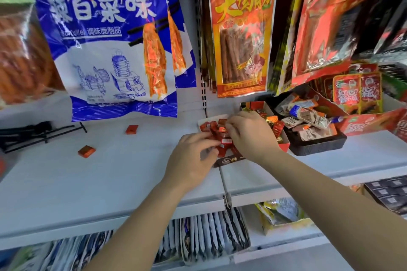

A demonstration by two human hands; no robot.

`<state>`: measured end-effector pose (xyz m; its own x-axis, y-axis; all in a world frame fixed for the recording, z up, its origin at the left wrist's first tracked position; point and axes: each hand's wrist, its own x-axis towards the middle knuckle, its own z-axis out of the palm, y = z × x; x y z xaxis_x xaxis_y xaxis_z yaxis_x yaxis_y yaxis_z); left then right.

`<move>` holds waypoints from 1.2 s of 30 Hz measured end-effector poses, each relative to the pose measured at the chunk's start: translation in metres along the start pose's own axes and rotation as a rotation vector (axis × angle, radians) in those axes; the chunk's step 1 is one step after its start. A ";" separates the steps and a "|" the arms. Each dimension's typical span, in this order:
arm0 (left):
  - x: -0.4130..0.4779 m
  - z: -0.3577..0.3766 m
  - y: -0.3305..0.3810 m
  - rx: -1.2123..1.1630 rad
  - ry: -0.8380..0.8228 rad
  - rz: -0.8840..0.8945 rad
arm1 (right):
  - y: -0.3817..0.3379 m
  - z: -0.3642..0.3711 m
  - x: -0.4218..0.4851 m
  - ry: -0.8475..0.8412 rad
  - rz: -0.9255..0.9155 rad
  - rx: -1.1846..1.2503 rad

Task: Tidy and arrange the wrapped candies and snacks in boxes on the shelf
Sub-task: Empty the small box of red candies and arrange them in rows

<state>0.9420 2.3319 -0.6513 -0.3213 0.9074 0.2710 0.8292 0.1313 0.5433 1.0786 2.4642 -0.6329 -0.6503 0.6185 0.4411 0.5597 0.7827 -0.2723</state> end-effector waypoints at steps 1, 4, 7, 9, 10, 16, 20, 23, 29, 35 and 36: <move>0.001 0.001 0.000 0.064 -0.015 0.001 | 0.003 -0.002 -0.005 0.011 -0.008 0.007; 0.004 -0.001 0.001 0.110 -0.009 -0.034 | 0.008 -0.005 -0.019 -0.056 -0.038 -0.027; -0.002 -0.010 -0.003 0.001 0.048 -0.080 | 0.006 -0.006 -0.021 -0.151 -0.033 -0.121; -0.013 -0.022 -0.012 -0.012 0.071 -0.107 | -0.002 -0.009 -0.019 -0.180 -0.008 -0.186; -0.020 -0.029 -0.019 -0.003 0.076 -0.124 | -0.008 -0.011 -0.017 -0.177 0.006 -0.208; -0.069 -0.088 -0.081 0.223 0.023 -0.264 | -0.100 -0.005 -0.011 -0.167 -0.145 -0.041; -0.092 -0.125 -0.139 0.481 -0.060 -0.396 | -0.169 0.047 0.000 -0.378 -0.220 0.082; -0.093 -0.133 -0.171 0.458 -0.128 -0.453 | -0.203 0.091 0.024 -0.412 -0.195 0.075; -0.105 -0.132 -0.181 0.301 0.154 -0.240 | -0.230 0.148 0.083 -0.432 -0.049 -0.026; -0.112 -0.131 -0.179 0.150 0.183 -0.183 | -0.219 0.134 0.049 -0.359 -0.116 -0.028; -0.112 -0.128 -0.171 0.132 0.167 -0.185 | -0.211 0.121 0.036 -0.378 -0.152 0.002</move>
<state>0.7776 2.1566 -0.6731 -0.5347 0.7862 0.3097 0.7983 0.3499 0.4902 0.8747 2.3295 -0.6635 -0.8689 0.4773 0.1311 0.4415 0.8672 -0.2304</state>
